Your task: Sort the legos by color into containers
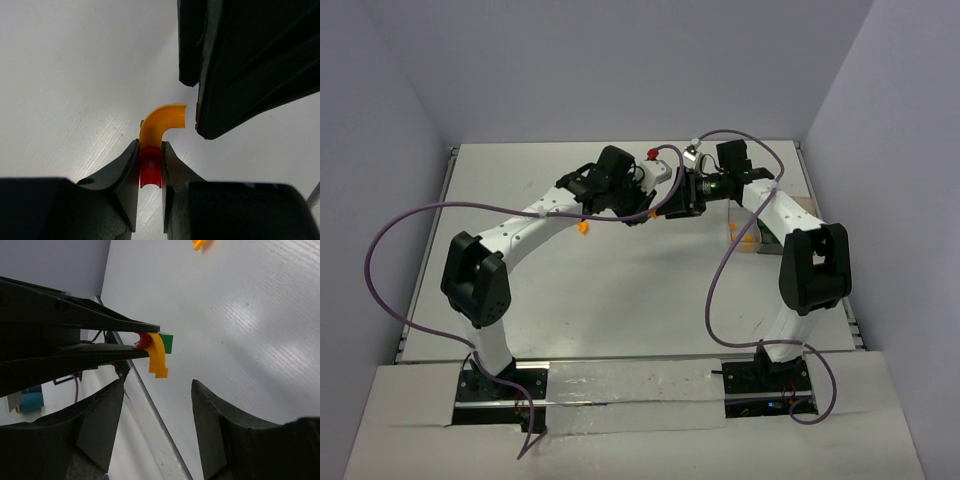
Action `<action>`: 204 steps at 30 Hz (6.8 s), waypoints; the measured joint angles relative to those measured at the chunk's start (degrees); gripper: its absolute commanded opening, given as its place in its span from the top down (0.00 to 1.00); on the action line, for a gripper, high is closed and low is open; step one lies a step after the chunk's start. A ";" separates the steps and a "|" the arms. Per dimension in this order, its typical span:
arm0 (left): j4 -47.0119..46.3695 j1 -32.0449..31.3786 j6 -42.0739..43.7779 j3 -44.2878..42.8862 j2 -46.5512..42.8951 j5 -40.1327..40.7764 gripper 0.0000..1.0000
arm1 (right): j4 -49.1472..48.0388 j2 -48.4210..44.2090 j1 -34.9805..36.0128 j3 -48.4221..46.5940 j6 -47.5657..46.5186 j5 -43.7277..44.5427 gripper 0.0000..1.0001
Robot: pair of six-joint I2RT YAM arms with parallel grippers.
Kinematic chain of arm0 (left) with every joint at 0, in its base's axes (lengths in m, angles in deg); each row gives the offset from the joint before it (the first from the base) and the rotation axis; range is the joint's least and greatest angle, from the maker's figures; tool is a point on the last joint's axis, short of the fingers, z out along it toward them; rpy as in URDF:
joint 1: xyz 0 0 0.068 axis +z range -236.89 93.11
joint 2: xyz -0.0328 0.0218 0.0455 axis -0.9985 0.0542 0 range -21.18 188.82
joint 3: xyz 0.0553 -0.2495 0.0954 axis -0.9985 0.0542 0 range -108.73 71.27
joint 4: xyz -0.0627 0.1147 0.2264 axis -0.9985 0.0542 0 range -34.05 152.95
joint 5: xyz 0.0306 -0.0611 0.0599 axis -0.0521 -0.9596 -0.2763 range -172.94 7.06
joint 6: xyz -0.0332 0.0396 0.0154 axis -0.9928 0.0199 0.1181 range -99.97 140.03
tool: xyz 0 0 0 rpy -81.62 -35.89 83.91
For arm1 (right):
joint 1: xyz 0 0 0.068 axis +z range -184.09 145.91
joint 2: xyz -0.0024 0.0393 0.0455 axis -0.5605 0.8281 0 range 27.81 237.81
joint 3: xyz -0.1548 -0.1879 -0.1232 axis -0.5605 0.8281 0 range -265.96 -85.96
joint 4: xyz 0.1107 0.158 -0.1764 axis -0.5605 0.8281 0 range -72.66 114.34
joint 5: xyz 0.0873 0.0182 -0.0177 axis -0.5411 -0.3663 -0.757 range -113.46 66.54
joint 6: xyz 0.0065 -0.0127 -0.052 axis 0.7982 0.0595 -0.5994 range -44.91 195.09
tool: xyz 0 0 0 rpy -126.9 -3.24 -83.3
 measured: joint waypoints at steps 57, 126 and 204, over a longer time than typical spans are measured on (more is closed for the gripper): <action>2.79 -1.17 0.04 -1.03 -0.11 0.80 1.00 | -34.00 5.27 -0.49 12.54 28.98 -15.83 1.00; 2.26 -1.70 -0.33 -1.55 0.98 -1.25 0.66 | -3.76 3.48 -2.68 1.78 4.16 -11.35 1.00; 2.58 -1.26 -1.49 -3.11 4.41 2.00 1.00 | -12.36 -4.48 -6.94 10.12 5.97 -8.84 1.00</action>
